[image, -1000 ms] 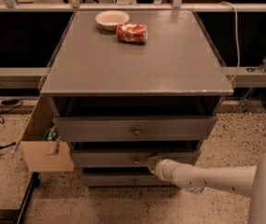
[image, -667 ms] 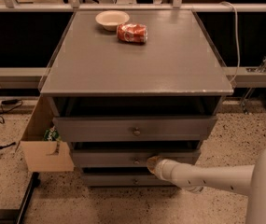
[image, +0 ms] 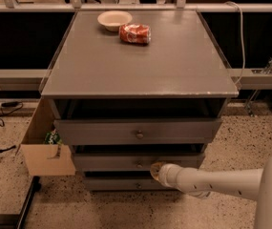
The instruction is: Close middle drawer
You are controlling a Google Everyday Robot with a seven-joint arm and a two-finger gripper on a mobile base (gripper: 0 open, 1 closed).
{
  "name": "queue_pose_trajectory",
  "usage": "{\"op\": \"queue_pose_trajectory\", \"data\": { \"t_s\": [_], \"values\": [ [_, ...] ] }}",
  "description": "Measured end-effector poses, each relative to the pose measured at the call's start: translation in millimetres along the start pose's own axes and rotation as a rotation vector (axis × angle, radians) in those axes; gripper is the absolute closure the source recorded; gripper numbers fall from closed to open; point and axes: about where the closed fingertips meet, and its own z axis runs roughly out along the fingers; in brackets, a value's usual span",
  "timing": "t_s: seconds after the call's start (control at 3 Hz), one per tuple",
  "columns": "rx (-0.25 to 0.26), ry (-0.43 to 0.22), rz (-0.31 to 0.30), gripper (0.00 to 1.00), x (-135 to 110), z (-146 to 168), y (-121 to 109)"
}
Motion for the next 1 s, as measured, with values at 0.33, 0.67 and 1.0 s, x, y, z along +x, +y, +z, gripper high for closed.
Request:
{"op": "queue_pose_trajectory", "data": {
  "t_s": [0.33, 0.67, 1.0],
  "values": [
    [-0.06, 0.005, 0.053, 1.0, 5, -17, 16],
    [-0.137, 0.002, 0.153, 1.0, 15, -33, 29],
    [-0.191, -0.01, 0.17, 0.86, 13, -37, 42]
  ]
}}
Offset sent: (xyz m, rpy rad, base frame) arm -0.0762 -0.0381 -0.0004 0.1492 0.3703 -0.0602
